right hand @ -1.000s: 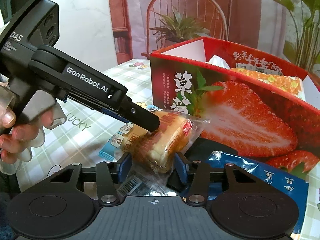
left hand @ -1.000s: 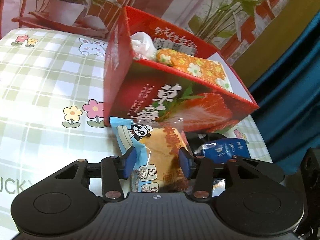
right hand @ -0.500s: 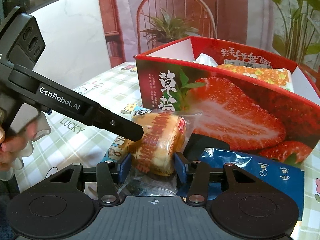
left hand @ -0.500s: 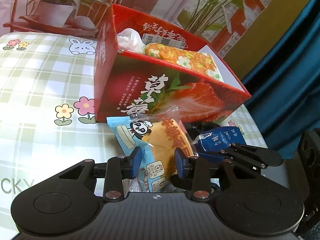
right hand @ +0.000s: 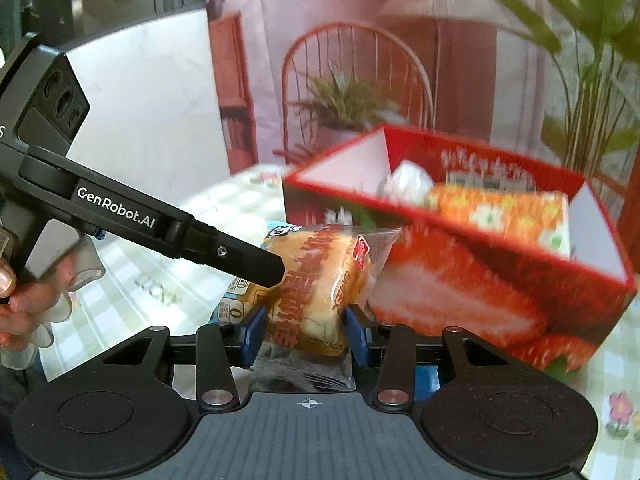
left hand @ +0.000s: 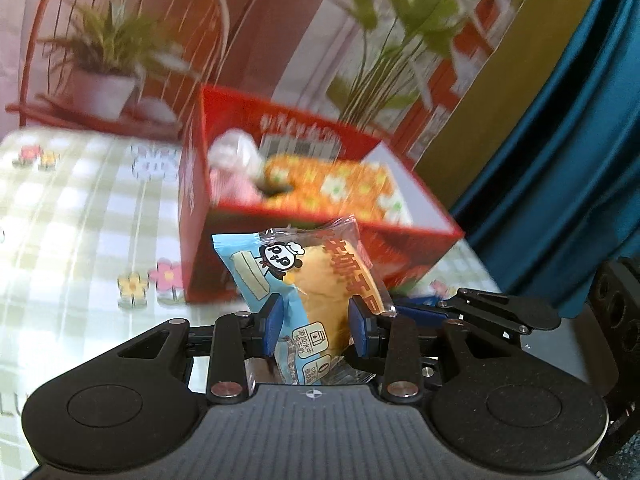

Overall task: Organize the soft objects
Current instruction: 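Lift the wrapped bun with both grippers and lower it into the red box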

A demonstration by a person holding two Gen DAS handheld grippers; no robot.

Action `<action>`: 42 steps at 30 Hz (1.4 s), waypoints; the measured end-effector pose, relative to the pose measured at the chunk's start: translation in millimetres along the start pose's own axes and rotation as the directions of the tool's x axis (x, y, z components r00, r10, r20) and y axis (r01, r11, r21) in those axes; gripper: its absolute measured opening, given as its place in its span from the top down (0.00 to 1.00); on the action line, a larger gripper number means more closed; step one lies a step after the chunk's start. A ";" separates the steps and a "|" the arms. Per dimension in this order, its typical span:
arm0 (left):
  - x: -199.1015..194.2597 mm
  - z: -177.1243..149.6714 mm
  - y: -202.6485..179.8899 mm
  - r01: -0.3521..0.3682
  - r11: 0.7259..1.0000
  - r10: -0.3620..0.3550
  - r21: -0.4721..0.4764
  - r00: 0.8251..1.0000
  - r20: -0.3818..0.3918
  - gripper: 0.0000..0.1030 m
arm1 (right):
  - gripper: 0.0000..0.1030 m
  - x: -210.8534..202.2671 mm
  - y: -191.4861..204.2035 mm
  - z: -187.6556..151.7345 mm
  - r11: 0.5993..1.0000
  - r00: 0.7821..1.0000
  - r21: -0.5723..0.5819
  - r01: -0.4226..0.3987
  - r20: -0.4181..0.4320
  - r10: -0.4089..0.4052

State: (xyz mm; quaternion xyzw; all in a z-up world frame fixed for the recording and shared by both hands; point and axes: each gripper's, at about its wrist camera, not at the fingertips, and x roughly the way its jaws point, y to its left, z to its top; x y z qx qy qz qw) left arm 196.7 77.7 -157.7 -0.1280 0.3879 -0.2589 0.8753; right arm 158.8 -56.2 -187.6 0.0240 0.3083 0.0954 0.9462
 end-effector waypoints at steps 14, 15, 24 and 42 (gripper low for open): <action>5.6 82.4 -41.2 -0.017 0.996 0.005 0.088 0.991 0.132 0.63 | 0.63 -16.7 -42.0 77.1 0.998 0.987 -0.023 0.054 0.155 -0.050; 10.4 87.2 -41.9 -0.019 0.996 0.007 0.092 0.991 0.135 0.63 | 0.63 -13.9 -47.3 81.6 0.998 0.986 -0.022 0.063 0.157 -0.058; 71.1 111.5 -33.5 -0.101 0.992 0.097 0.078 0.993 0.063 0.63 | 0.63 37.0 -87.4 95.8 0.995 0.990 0.022 0.101 0.093 -0.103; 109.6 110.4 -12.5 -0.155 0.981 0.161 0.119 0.986 -0.042 0.63 | 0.77 106.5 -126.6 74.6 0.974 0.996 0.226 -0.008 -0.089 0.029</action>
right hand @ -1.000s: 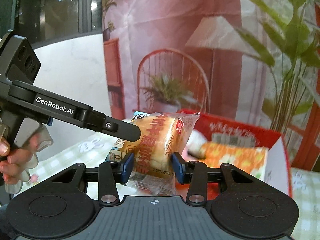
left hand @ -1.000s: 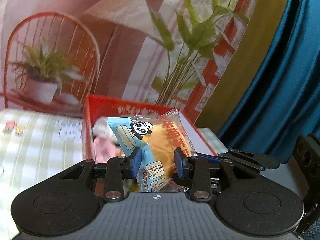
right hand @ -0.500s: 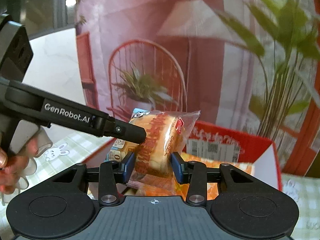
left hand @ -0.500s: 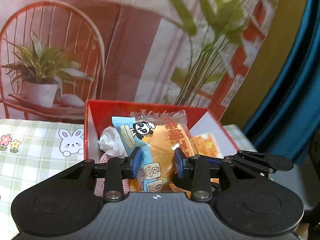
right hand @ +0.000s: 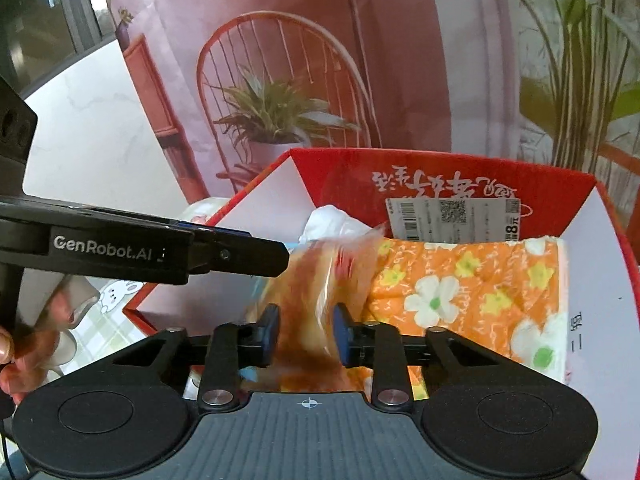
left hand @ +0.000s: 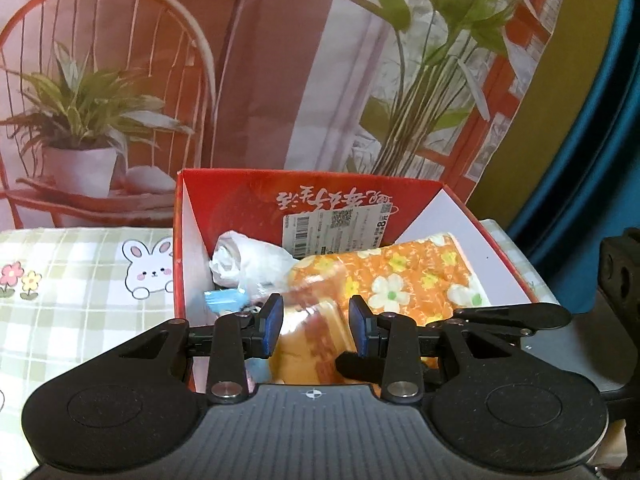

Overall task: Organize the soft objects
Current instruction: 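Lift the wrapped bun with both grippers and lower it into the red box, then open both grippers to release the bun onto the orange cloth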

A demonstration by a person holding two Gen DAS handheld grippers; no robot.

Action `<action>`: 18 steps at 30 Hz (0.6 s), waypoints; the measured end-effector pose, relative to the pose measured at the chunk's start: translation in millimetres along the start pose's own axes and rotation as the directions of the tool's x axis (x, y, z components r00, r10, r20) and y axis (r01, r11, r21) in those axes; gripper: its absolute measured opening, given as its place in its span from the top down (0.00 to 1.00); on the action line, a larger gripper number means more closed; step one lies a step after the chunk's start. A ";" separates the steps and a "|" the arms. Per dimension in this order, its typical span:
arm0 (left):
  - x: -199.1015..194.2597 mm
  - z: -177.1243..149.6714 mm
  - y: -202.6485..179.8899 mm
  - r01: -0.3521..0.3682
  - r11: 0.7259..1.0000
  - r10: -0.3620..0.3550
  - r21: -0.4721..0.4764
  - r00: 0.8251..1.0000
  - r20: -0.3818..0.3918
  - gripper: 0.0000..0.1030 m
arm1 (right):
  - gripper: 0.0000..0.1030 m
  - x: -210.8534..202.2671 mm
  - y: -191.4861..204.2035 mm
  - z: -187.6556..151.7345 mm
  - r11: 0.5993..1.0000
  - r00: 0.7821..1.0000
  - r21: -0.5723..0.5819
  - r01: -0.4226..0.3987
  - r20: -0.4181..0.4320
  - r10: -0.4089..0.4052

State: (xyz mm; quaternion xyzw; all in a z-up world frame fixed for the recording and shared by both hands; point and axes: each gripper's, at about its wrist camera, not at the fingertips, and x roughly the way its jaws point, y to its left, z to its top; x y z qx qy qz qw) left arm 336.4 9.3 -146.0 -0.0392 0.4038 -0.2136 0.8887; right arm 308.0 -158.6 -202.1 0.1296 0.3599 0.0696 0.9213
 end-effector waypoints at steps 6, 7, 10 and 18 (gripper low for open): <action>-6.7 -0.2 4.1 -0.023 0.999 0.023 -0.027 1.000 0.015 0.63 | 0.77 9.2 3.4 -0.6 1.000 0.999 0.025 -0.004 -0.047 0.005; -9.4 -0.9 4.0 -0.027 0.999 0.028 -0.026 0.999 0.019 0.63 | 0.77 8.9 3.7 -0.6 1.000 0.999 0.028 -0.001 -0.045 0.003; -17.8 -2.4 1.8 -0.046 0.999 0.046 -0.011 0.998 0.038 0.57 | 0.77 3.1 6.9 -0.9 1.000 0.999 0.006 0.030 -0.034 -0.030; -42.0 -11.9 -12.9 -0.107 0.993 0.101 0.052 0.990 0.100 0.29 | 0.54 -39.7 10.0 -4.5 0.980 0.982 -0.076 0.182 0.066 -0.177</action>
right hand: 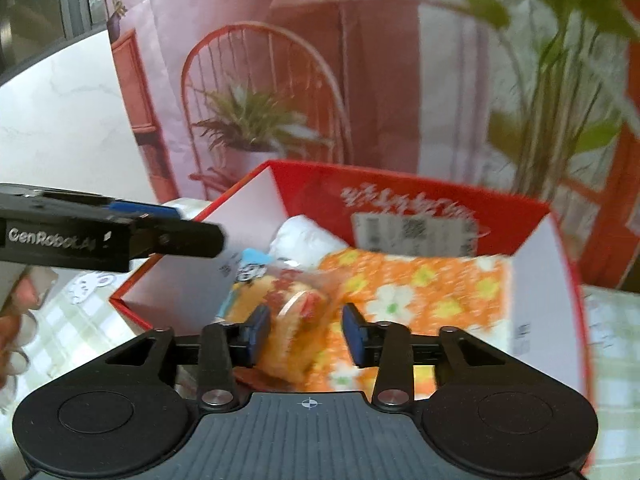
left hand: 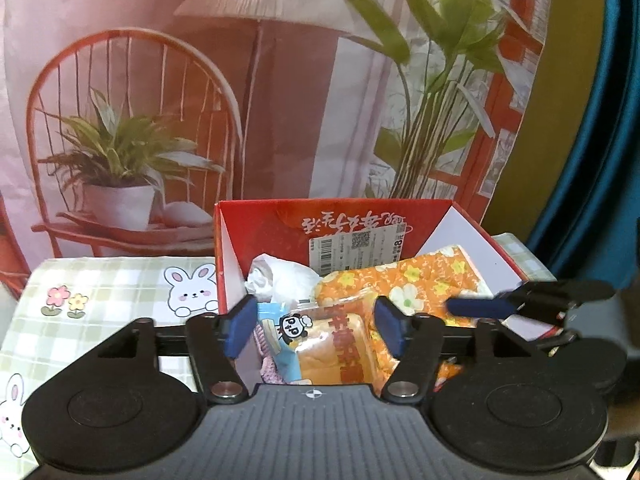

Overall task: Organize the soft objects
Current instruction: 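Open both grippers to release the bun onto the orange cloth, then move both grippers down to the blue-and-white cotton pad bag and close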

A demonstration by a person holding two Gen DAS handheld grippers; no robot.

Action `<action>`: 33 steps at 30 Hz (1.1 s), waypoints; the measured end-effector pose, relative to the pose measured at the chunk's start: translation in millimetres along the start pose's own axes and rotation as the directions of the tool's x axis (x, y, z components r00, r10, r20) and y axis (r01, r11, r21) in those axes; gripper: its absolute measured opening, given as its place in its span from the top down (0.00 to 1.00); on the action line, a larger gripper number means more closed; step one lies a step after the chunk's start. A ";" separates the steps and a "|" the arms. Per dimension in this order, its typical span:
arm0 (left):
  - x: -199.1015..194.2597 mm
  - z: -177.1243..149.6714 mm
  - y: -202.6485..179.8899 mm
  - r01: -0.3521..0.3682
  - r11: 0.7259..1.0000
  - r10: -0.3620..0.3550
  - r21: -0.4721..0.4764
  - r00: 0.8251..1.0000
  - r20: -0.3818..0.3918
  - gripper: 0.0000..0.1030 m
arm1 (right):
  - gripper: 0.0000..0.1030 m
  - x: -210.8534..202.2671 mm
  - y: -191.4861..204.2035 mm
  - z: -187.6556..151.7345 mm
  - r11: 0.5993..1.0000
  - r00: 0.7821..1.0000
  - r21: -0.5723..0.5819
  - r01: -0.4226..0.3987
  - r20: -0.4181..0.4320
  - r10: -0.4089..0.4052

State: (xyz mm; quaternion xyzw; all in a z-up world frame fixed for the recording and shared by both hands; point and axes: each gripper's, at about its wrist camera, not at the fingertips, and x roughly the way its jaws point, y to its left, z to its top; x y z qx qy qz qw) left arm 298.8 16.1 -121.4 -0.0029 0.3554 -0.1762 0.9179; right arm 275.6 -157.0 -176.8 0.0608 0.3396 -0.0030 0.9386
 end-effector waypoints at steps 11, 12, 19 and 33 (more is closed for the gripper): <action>-38.7 -16.3 -21.7 -0.067 0.997 0.064 0.048 0.996 0.068 0.00 | 0.02 -56.4 -27.8 -22.8 0.992 0.988 0.025 0.121 0.092 -0.123; -41.3 -19.2 -24.4 -0.075 0.996 0.071 0.051 0.995 0.072 0.00 | 0.01 -61.5 -29.5 -26.0 0.992 0.987 0.028 0.124 0.101 -0.126; -52.8 -37.3 -37.5 -0.090 0.995 0.088 0.036 0.994 0.063 0.00 | 0.00 -85.0 -38.4 -45.9 0.989 0.983 0.081 0.123 0.127 -0.133; -74.1 -78.2 -55.1 -0.104 0.994 0.102 0.035 0.994 0.045 0.00 | 0.00 -108.6 -24.4 -90.0 0.994 0.985 0.045 0.101 0.135 -0.106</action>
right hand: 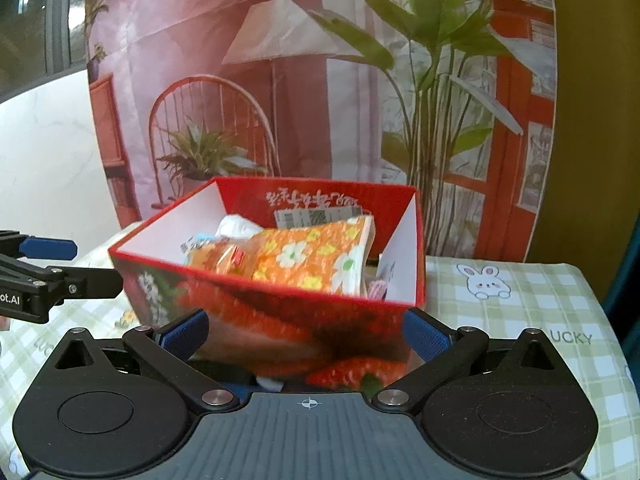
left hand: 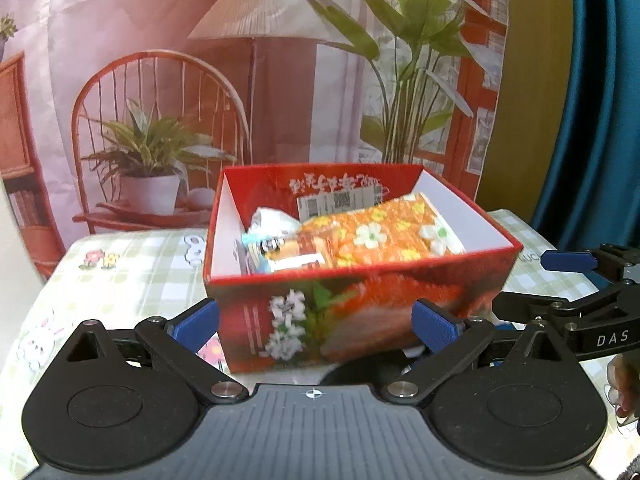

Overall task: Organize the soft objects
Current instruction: 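Move both grippers down to the blue-and-white cotton pad bag and close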

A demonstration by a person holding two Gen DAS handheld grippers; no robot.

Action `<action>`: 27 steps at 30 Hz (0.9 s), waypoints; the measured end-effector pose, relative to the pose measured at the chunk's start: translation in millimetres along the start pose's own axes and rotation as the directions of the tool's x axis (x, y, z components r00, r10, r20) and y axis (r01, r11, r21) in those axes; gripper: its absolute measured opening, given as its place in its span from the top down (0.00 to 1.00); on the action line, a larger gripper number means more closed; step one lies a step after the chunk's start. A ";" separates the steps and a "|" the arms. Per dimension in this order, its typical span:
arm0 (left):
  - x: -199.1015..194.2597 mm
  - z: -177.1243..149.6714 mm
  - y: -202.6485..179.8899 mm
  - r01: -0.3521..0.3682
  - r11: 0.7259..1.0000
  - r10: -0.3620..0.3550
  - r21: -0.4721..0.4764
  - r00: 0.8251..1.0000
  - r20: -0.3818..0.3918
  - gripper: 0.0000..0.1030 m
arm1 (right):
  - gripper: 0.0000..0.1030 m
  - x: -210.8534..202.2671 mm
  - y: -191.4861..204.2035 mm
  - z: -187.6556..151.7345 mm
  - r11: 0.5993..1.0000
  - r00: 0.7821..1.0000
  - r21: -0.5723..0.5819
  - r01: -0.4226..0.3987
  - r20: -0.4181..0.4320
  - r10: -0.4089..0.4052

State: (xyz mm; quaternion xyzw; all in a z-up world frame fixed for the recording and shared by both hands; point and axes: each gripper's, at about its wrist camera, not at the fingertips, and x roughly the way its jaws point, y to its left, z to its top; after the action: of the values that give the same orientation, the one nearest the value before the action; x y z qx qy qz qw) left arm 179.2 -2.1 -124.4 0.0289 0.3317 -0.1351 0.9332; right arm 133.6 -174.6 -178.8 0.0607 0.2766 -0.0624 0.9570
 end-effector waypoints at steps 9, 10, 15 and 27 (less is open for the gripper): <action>-10.6 -28.5 -2.6 0.009 1.000 -0.010 -0.029 0.999 -0.031 0.00 | 0.00 -14.5 10.4 -31.2 1.000 1.000 -0.012 -0.025 -0.012 0.025; -12.2 -31.2 -3.1 0.008 1.000 -0.009 -0.029 0.999 -0.033 0.00 | 0.00 -16.1 11.4 -34.0 1.000 1.000 -0.014 -0.024 -0.013 0.024; -19.7 -46.6 -4.2 0.009 0.999 -0.011 -0.033 0.999 -0.050 0.00 | 0.00 -25.0 14.7 -51.7 1.000 1.000 -0.020 -0.019 -0.022 0.019; -20.9 -73.4 -9.9 0.059 0.997 -0.065 -0.058 0.992 -0.104 0.00 | 0.00 -41.2 26.2 -95.2 0.997 0.998 -0.075 0.019 -0.052 -0.023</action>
State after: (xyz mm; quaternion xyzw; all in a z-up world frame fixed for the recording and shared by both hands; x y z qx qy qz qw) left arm 116.1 3.8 -168.0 -0.0001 0.3849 -0.1532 0.9102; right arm 53.3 -131.0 -234.5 0.0238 0.3048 -0.0606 0.9502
